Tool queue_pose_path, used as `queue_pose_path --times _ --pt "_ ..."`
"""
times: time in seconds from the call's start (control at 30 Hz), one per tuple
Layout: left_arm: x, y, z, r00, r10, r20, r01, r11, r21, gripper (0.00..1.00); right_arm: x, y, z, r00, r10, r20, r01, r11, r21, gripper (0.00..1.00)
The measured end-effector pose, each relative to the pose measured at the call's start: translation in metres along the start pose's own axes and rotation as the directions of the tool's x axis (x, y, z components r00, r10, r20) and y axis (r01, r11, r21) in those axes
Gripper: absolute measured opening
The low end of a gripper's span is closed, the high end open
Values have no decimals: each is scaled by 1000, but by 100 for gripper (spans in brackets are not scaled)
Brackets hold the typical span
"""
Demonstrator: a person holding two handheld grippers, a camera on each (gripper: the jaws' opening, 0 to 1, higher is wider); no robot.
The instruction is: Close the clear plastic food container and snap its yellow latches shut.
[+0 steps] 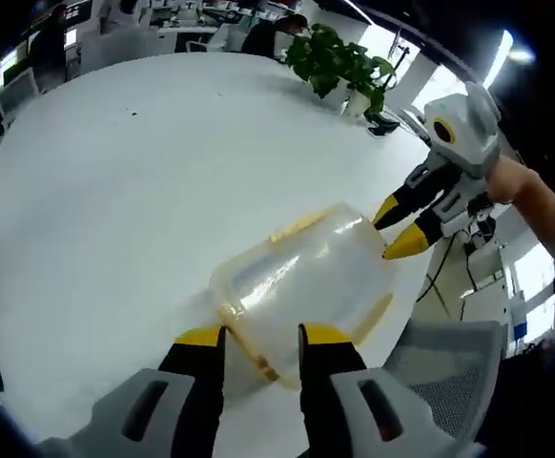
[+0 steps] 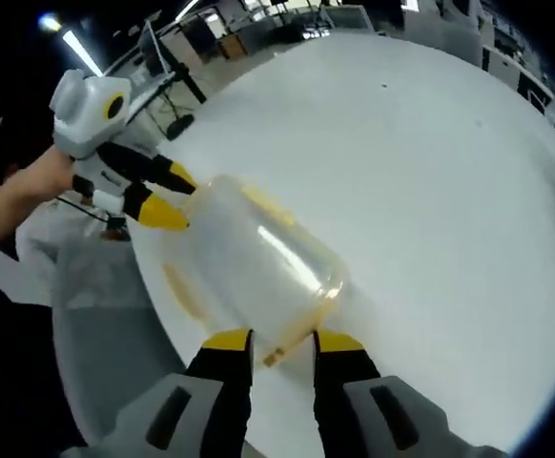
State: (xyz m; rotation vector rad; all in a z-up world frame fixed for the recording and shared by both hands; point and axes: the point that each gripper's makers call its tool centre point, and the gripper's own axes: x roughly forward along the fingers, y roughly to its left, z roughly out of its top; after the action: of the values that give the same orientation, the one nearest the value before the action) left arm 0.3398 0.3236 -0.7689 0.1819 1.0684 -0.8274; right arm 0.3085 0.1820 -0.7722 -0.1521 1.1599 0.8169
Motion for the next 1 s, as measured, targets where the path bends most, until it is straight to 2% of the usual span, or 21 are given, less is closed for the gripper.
queue_pose_path --times 0.13,0.23,0.3,0.47,0.53,0.57,0.6,0.63,0.7,0.73,0.77,0.8,0.83,0.87,1.0 --pt "-2 5 5 998 57 18 -59 989 134 34 0 0 2 1000 -17 4 17 999 -35 25" --pt "-3 2 6 998 62 17 -64 980 188 34 1 -1 5 999 -34 -3 33 994 -105 26" --pt "-3 3 8 996 81 20 -84 971 225 35 1 -2 6 999 -39 -11 38 992 -123 27" --pt "-4 3 14 992 119 28 -121 925 360 38 0 -2 9 997 -74 -31 66 975 -212 30" --pt "-3 -2 15 992 123 30 -124 894 431 36 0 -3 11 995 -92 -31 81 962 -261 31" --pt "-3 -4 17 992 125 29 -123 868 482 35 0 -3 12 994 -103 -31 90 952 -293 32" --pt "-3 -6 17 992 126 31 -124 851 510 33 0 -4 12 993 -112 -30 97 944 -315 33" --pt "-3 -8 18 990 135 31 -130 831 540 33 -1 -4 14 992 -127 -28 109 930 -352 34" --pt "-3 -8 18 989 148 24 -135 812 568 32 0 -2 16 991 -129 -24 107 898 -427 35" --pt "-3 -10 19 988 156 18 -135 785 604 32 0 1 17 991 -130 -28 102 874 -475 33" --pt "-1 -18 18 992 126 1 -96 758 646 31 0 4 17 991 -128 -31 94 853 -514 32" --pt "1 -22 17 994 105 -8 -75 756 650 31 0 7 17 991 -130 -37 88 830 -550 30" --pt "2 -27 16 996 84 -19 -53 770 636 31 1 9 17 991 -126 -44 79 818 -569 29" --pt "3 -27 17 996 84 -20 -53 777 627 31 1 10 19 990 -132 -41 85 814 -575 29" --pt "3 -29 19 997 67 -31 -33 780 625 29 2 16 27 996 -90 -11 68 814 -577 25"
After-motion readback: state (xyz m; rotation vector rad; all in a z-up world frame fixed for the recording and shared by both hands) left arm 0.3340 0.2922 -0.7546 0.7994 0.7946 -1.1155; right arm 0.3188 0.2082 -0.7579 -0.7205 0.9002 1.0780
